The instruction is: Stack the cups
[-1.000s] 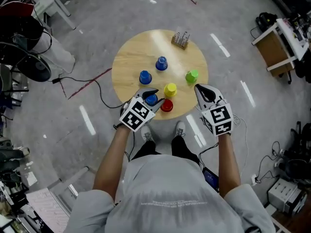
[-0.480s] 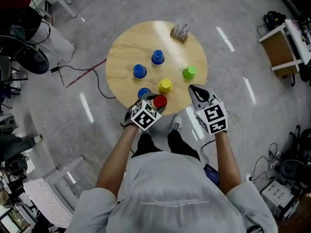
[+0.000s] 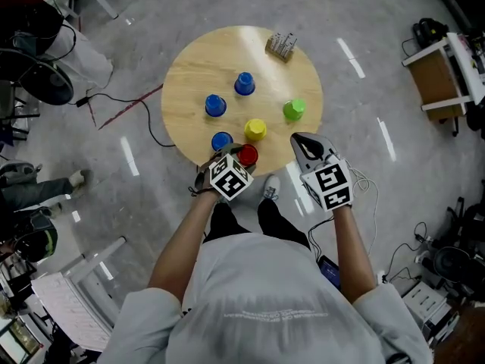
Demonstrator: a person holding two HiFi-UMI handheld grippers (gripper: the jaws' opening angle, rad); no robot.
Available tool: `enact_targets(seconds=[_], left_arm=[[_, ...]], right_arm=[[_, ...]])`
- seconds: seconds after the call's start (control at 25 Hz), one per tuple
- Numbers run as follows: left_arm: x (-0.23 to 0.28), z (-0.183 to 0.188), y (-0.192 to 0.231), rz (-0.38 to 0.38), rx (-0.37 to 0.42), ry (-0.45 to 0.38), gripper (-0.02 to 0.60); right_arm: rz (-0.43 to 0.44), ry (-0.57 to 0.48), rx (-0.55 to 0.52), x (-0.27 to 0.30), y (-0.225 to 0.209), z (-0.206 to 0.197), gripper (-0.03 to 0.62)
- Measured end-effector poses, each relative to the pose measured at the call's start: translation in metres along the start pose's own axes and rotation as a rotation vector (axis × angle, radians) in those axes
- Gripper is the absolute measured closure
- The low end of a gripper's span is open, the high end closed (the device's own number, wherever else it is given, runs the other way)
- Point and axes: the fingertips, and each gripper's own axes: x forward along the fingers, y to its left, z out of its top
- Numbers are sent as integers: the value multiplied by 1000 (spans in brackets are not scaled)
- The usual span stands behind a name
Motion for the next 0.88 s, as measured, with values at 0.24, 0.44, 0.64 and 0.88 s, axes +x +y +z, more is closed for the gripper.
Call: enact_targets(seconds=[0.24,0.44,0.64,0.88], left_arm=[[5,-3,6,29,-6,-3,347],[0,2,16,57,-17,-20,350],[-5,7,24,59,-26,-23,351],[-38,26,36,62,-30,-95,351]], right_arm=[[-7,5,-3,0,0,-4,566],[-10,8,6,-1,-1,-6,566],[-6,7,0,2,2,-7,566],[2,2,4,6,6,-1,566]])
